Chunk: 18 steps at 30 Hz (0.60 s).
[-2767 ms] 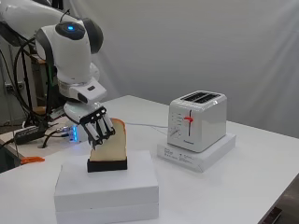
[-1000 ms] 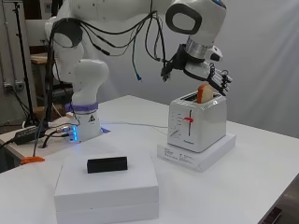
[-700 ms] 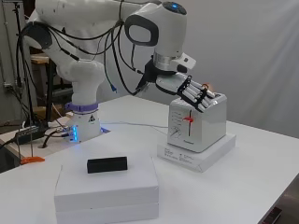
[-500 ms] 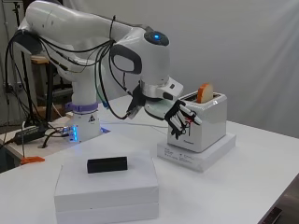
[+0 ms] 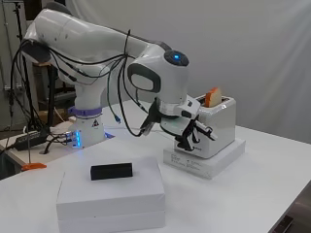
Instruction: Teleoperate dual arm-hand system to toast a bread
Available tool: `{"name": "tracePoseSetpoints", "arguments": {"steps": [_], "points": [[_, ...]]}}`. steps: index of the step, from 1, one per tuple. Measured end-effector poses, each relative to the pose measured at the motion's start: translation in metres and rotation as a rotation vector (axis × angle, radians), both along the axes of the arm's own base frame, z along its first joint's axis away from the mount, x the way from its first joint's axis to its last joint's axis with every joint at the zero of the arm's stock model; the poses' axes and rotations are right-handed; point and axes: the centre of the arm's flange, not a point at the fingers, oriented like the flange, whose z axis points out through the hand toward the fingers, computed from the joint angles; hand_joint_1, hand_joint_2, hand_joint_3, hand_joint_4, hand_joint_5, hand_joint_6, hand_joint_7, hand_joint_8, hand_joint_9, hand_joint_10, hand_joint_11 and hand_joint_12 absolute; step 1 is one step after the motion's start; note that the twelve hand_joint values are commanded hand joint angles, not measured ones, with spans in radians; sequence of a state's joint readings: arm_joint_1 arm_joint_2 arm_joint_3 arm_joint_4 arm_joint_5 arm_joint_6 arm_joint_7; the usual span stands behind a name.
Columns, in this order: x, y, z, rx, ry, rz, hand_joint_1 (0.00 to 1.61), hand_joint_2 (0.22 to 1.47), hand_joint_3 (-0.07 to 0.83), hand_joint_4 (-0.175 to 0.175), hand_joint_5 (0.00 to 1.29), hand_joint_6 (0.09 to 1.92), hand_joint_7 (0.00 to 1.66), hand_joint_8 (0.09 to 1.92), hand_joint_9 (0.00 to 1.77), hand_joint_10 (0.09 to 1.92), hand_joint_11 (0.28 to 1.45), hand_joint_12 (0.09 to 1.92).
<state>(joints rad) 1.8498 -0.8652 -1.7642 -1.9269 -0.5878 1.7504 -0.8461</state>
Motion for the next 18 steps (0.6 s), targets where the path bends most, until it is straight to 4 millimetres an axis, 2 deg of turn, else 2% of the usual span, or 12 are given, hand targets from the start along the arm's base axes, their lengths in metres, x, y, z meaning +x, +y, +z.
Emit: {"name": "tracePoseSetpoints", "arguments": {"steps": [1, 4, 6, 7, 9, 11, 12, 14, 15, 16, 17, 18], "points": [[0.001, 0.003, -0.005, -0.008, 0.011, 0.009, 0.04, 1.05, 0.002, -0.105, 0.26, 0.09, 1.07, 1.92, 1.45, 1.92, 1.11, 1.92], [0.002, 0.004, -0.03, -0.019, 0.05, 0.007, 0.04, 1.06, 0.002, -0.084, 0.25, 0.09, 0.87, 1.92, 1.14, 1.92, 0.74, 1.81], [0.004, 0.001, -0.05, -0.016, 0.084, -0.019, 0.06, 1.06, 0.001, -0.07, 0.24, 0.09, 0.75, 1.92, 1.0, 1.92, 0.61, 1.65], [0.004, -0.001, -0.063, -0.011, 0.104, -0.034, 0.07, 1.06, 0.001, -0.059, 0.22, 0.09, 0.66, 1.64, 0.86, 1.72, 0.56, 1.3], [0.003, -0.004, -0.087, -0.017, 0.144, -0.068, 0.07, 1.05, 0.001, -0.038, 0.17, 0.09, 0.62, 0.77, 0.73, 0.89, 0.57, 0.49], [0.0, -0.009, -0.11, -0.044, 0.188, -0.122, 0.03, 1.05, 0.001, -0.014, 0.13, 0.09, 0.52, 0.22, 0.58, 0.28, 0.5, 0.13], [-0.002, -0.011, -0.119, -0.054, 0.21, -0.155, 0.02, 1.06, 0.002, -0.006, 0.12, 0.09, 0.48, 0.11, 0.53, 0.15, 0.47, 0.09], [-0.004, -0.014, -0.125, -0.066, 0.232, -0.202, 0.0, 1.07, 0.003, 0.005, 0.16, 0.09, 0.44, 0.09, 0.52, 0.09, 0.46, 0.09], [-0.005, -0.014, -0.123, -0.062, 0.229, -0.206, 0.0, 1.09, 0.01, -0.005, 0.21, 0.09, 0.58, 0.09, 0.71, 0.1, 0.53, 0.09], [-0.005, -0.013, -0.116, -0.051, 0.219, -0.203, 0.0, 1.13, 0.014, -0.027, 0.24, 0.09, 0.76, 0.24, 0.88, 0.41, 0.64, 0.16], [-0.004, -0.011, -0.104, -0.034, 0.198, -0.19, 0.0, 1.14, 0.01, -0.033, 0.24, 0.09, 0.69, 0.2, 0.86, 0.39, 0.62, 0.15], [0.0, -0.007, -0.087, -0.016, 0.166, -0.172, 0.0, 1.14, 0.004, -0.023, 0.24, 0.09, 0.5, 0.13, 0.66, 0.26, 0.54, 0.1]]}}
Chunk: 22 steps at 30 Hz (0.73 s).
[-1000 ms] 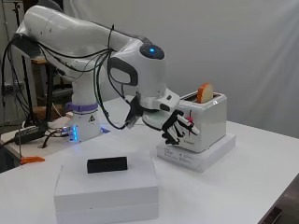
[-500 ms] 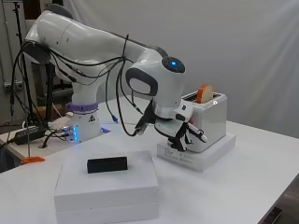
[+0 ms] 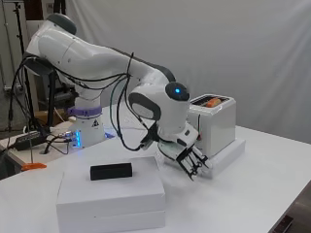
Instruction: Teleoperate dual arm-hand system to toast a bread
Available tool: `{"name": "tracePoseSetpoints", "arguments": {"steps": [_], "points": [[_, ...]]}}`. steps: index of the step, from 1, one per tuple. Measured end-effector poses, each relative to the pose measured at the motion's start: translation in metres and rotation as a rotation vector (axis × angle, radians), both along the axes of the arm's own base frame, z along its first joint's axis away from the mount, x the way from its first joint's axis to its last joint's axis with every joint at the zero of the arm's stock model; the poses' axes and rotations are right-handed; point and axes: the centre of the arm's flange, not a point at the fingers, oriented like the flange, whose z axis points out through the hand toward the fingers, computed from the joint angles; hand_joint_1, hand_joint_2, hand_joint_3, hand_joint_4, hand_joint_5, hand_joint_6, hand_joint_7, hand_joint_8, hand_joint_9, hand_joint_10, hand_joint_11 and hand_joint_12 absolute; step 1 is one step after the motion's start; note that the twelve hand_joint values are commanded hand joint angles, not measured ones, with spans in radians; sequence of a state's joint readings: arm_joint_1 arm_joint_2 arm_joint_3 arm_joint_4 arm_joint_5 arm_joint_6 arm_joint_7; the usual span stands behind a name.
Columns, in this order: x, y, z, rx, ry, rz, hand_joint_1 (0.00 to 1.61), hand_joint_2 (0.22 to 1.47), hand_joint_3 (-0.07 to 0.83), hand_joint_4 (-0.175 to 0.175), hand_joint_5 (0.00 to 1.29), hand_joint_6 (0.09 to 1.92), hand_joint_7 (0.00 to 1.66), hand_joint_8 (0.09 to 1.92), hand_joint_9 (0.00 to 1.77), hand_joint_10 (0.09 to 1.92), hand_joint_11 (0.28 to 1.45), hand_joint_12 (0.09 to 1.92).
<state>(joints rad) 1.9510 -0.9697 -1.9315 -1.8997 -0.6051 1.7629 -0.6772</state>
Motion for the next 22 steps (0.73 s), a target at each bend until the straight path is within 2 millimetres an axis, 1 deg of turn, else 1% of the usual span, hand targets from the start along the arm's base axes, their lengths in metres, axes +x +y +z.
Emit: {"name": "tracePoseSetpoints", "arguments": {"steps": [1, 2, 3, 4, 6, 8, 10, 12, 13, 14, 16, 18, 22], "points": [[0.005, 0.006, 0.022, 0.007, -0.046, 0.021, 0.0, 1.13, 0.001, -0.014, 0.24, 0.09, 0.38, 0.09, 0.52, 0.15, 0.49, 0.09], [0.009, 0.013, 0.047, 0.004, -0.092, 0.045, 0.0, 1.12, 0.0, -0.015, 0.24, 0.09, 0.37, 0.09, 0.5, 0.09, 0.47, 0.09], [0.012, 0.023, 0.075, -0.003, -0.136, 0.071, 0.0, 1.12, 0.0, -0.023, 0.24, 0.09, 0.38, 0.09, 0.51, 0.09, 0.46, 0.09], [0.013, 0.031, 0.103, -0.008, -0.177, 0.091, 0.0, 1.11, -0.003, -0.038, 0.22, 0.09, 0.37, 0.09, 0.51, 0.09, 0.46, 0.09], [0.008, 0.046, 0.165, -0.005, -0.263, 0.125, 0.0, 1.09, -0.008, -0.06, 0.21, 0.09, 0.34, 0.09, 0.46, 0.09, 0.46, 0.09], [-0.006, 0.059, 0.22, -0.017, -0.333, 0.151, 0.0, 1.09, -0.008, -0.08, 0.2, 0.09, 0.32, 0.09, 0.44, 0.09, 0.45, 0.09], [-0.027, 0.068, 0.269, -0.035, -0.399, 0.169, 0.0, 1.09, -0.005, -0.095, 0.2, 0.09, 0.32, 0.09, 0.44, 0.09, 0.44, 0.09], [-0.052, 0.07, 0.311, -0.066, -0.456, 0.176, 0.0, 1.1, 0.0, -0.1, 0.19, 0.09, 0.3, 0.09, 0.42, 0.09, 0.42, 0.09], [-0.064, 0.068, 0.327, -0.082, -0.477, 0.169, 0.0, 1.11, 0.004, -0.101, 0.18, 0.09, 0.29, 0.09, 0.41, 0.09, 0.42, 0.09], [-0.074, 0.065, 0.337, -0.098, -0.489, 0.161, 0.0, 1.12, 0.005, -0.102, 0.18, 0.09, 0.27, 0.09, 0.39, 0.09, 0.41, 0.09], [-0.088, 0.056, 0.345, -0.135, -0.481, 0.143, 0.0, 1.12, 0.006, -0.101, 0.17, 0.09, 0.26, 0.09, 0.37, 0.09, 0.4, 0.09], [-0.093, 0.051, 0.344, -0.168, -0.456, 0.136, 0.0, 1.12, 0.006, -0.098, 0.17, 0.09, 0.24, 0.09, 0.34, 0.09, 0.39, 0.09], [-0.096, 0.052, 0.339, -0.201, -0.428, 0.152, 0.0, 1.12, 0.003, -0.093, 0.16, 0.09, 0.21, 0.09, 0.3, 0.09, 0.38, 0.09]]}}
